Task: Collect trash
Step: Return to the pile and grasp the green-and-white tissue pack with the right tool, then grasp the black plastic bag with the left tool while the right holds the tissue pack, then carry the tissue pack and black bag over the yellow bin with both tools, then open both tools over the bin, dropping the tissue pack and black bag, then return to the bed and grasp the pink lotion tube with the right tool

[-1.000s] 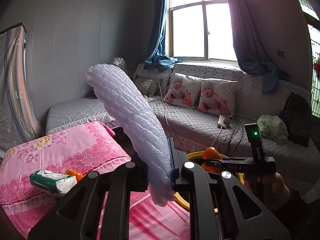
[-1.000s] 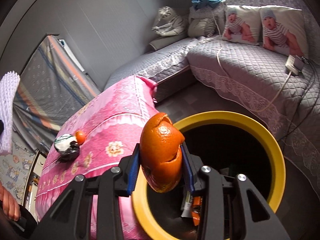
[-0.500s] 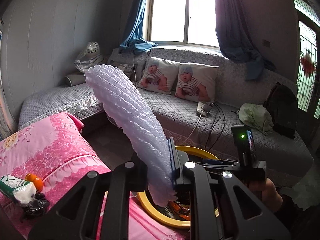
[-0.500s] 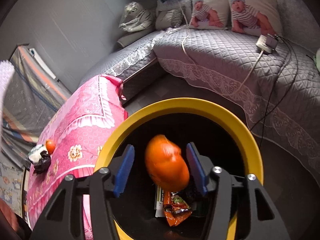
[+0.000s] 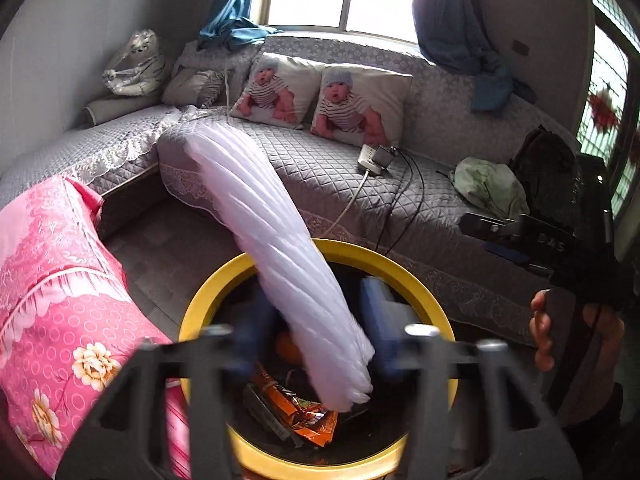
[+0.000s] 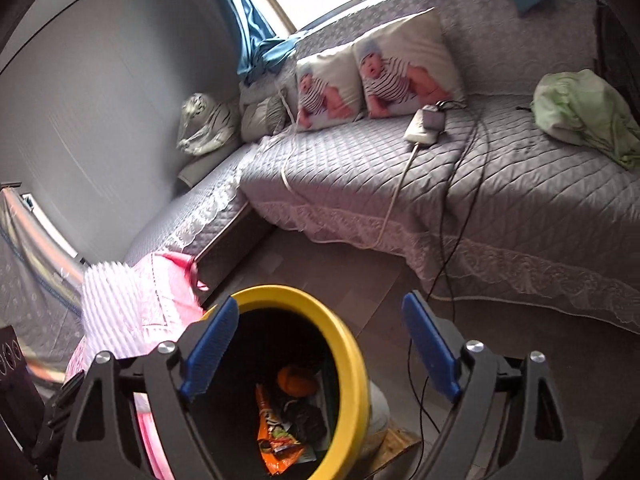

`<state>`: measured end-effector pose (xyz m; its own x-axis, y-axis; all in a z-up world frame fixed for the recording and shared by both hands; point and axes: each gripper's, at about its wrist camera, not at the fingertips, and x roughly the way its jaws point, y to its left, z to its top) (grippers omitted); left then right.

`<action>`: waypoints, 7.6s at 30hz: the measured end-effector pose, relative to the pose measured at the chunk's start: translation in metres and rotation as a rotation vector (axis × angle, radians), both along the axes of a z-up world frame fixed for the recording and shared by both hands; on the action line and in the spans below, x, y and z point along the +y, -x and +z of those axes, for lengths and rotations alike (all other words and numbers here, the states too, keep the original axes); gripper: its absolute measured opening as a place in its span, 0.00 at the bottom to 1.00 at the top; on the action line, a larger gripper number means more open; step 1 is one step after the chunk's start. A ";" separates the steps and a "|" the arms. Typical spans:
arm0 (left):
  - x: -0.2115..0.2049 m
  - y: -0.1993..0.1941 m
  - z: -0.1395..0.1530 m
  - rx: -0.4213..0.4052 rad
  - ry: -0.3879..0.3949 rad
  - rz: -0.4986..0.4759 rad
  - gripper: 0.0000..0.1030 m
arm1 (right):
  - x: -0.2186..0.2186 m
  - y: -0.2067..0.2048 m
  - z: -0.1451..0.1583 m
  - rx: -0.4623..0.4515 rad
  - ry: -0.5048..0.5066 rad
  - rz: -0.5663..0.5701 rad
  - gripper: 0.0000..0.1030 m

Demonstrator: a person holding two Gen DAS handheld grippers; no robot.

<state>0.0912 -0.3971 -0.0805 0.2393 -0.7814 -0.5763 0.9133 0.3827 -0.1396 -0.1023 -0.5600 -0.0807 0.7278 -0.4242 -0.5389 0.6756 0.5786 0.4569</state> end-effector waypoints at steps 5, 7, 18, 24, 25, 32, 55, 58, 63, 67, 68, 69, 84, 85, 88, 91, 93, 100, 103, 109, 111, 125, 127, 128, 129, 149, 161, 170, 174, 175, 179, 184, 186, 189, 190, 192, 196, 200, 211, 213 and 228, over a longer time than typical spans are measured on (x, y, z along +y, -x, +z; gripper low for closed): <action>0.037 -0.016 0.014 -0.003 0.111 0.136 0.92 | 0.003 0.000 0.001 0.003 0.040 0.001 0.81; 0.061 -0.022 0.026 -0.038 0.161 0.209 0.92 | 0.013 -0.010 0.005 -0.013 0.059 0.050 0.81; 0.294 -0.046 0.107 -0.330 0.399 0.757 0.92 | 0.176 -0.132 0.058 -0.048 0.393 0.724 0.93; 0.432 -0.047 0.110 -0.397 0.349 1.181 0.92 | 0.306 -0.209 0.081 0.023 0.591 1.054 0.92; 0.452 -0.046 0.108 -0.379 0.354 1.223 0.92 | 0.326 -0.223 0.082 0.050 0.625 1.092 0.92; 0.530 -0.039 0.080 -0.236 0.375 1.367 0.92 | 0.453 -0.328 0.065 0.317 0.788 1.336 0.92; 0.519 -0.072 0.031 -0.112 0.173 1.224 0.92 | 0.506 -0.461 0.004 0.660 0.661 1.273 0.22; 0.506 -0.076 0.028 -0.116 0.158 1.163 0.92 | 0.485 -0.440 0.039 0.546 0.572 1.305 0.21; 0.473 -0.082 0.027 -0.146 0.112 1.017 0.92 | 0.437 -0.395 0.099 0.337 0.468 1.300 0.21; 0.433 -0.091 0.022 -0.161 0.033 0.823 0.92 | 0.393 -0.361 0.126 0.218 0.392 1.277 0.21; 0.422 -0.094 0.020 -0.167 0.009 0.783 0.92 | 0.383 -0.353 0.129 0.197 0.371 1.269 0.21; 0.411 -0.096 0.017 -0.173 -0.013 0.744 0.92 | 0.370 -0.344 0.131 0.177 0.345 1.264 0.21; 0.290 -0.147 -0.017 -0.046 -0.219 0.361 0.92 | 0.276 -0.271 0.098 0.073 0.135 1.162 0.22; 0.287 -0.149 -0.019 -0.035 -0.224 0.350 0.92 | 0.273 -0.269 0.096 0.069 0.118 1.161 0.22; 0.278 -0.157 -0.027 -0.008 -0.243 0.325 0.92 | 0.264 -0.265 0.091 0.060 0.088 1.153 0.22; 0.274 -0.169 -0.035 0.019 -0.282 0.340 0.78 | 0.258 -0.262 0.087 0.052 0.069 1.144 0.22; 0.274 -0.174 -0.039 0.042 -0.288 0.340 0.73 | 0.256 -0.260 0.086 0.048 0.059 1.141 0.22; 0.285 -0.177 -0.033 0.054 -0.257 0.364 0.33 | 0.252 -0.252 0.086 0.034 0.045 1.126 0.22; 0.295 -0.172 -0.023 0.055 -0.220 0.365 0.23 | 0.254 -0.250 0.086 0.031 0.039 1.130 0.22; 0.320 -0.138 0.002 -0.007 -0.131 0.358 0.22 | 0.260 -0.242 0.084 0.013 -0.013 1.168 0.22; 0.331 -0.123 0.012 -0.028 -0.092 0.388 0.22 | 0.264 -0.238 0.083 0.008 -0.030 1.181 0.22; 0.354 -0.011 0.101 -0.165 0.179 0.533 0.22 | 0.255 -0.217 0.072 -0.038 -0.176 1.139 0.22; 0.348 -0.002 0.109 -0.173 0.196 0.514 0.22 | 0.252 -0.212 0.073 -0.041 -0.178 1.127 0.22; 0.345 0.002 0.113 -0.176 0.205 0.506 0.22 | 0.250 -0.209 0.074 -0.042 -0.175 1.122 0.22; 0.342 0.006 0.116 -0.179 0.213 0.500 0.22 | 0.247 -0.206 0.076 -0.046 -0.172 1.114 0.22; 0.263 0.029 0.140 -0.214 0.230 0.318 0.22 | 0.157 -0.149 0.078 -0.092 -0.123 0.857 0.22; 0.198 0.018 0.128 -0.184 0.197 0.195 0.22 | 0.102 -0.133 0.043 0.021 -0.040 0.578 0.22; 0.135 -0.003 0.099 -0.123 0.129 0.121 0.23 | 0.072 -0.141 -0.003 0.111 -0.057 0.465 0.25; 0.109 -0.004 0.084 -0.112 0.112 0.069 0.23 | 0.057 -0.134 -0.016 0.137 -0.057 0.402 0.49; 0.102 -0.005 0.080 -0.109 0.107 0.055 0.23 | 0.050 -0.130 -0.017 0.135 -0.057 0.378 0.50; 0.070 -0.006 0.061 -0.087 0.068 -0.004 0.23 | 0.027 -0.096 -0.015 0.080 -0.069 0.268 0.57; 0.030 -0.001 0.028 -0.037 0.010 -0.091 0.27 | 0.001 -0.038 0.002 -0.019 -0.043 0.112 0.71; 0.018 0.003 0.016 -0.038 0.003 -0.112 0.36 | -0.004 -0.021 0.008 -0.030 -0.020 0.076 0.72; 0.012 0.005 0.005 -0.018 0.013 -0.101 0.72 | -0.006 -0.007 0.014 -0.035 0.021 0.052 0.76; 0.012 0.005 0.003 -0.016 0.022 -0.084 0.85 | -0.006 -0.005 0.014 -0.034 0.032 0.046 0.76; 0.018 0.003 0.003 -0.023 0.040 -0.025 0.92 | -0.005 -0.003 0.015 -0.044 0.053 0.037 0.76; 0.043 -0.012 0.017 -0.029 0.077 0.092 0.92 | 0.006 -0.011 0.022 -0.068 0.107 0.070 0.76; 0.115 -0.031 0.053 -0.084 0.217 0.269 0.92 | 0.041 -0.047 0.037 -0.081 0.188 0.260 0.76; 0.379 -0.048 0.109 -0.317 0.433 0.967 0.92 | 0.277 -0.227 0.061 -0.027 0.369 1.265 0.76; 0.407 -0.039 0.106 -0.421 0.372 1.175 0.92 | 0.318 -0.260 0.057 0.025 0.390 1.382 0.76; 0.503 -0.057 0.058 -0.266 0.292 1.393 0.92 | 0.463 -0.428 -0.019 0.475 0.572 1.553 0.49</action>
<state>0.1481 0.1059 -0.0227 0.9616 0.0917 -0.2587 -0.1597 0.9535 -0.2555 0.3257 -0.0969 -0.0998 0.4449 0.2673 -0.8547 -0.6254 0.7759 -0.0829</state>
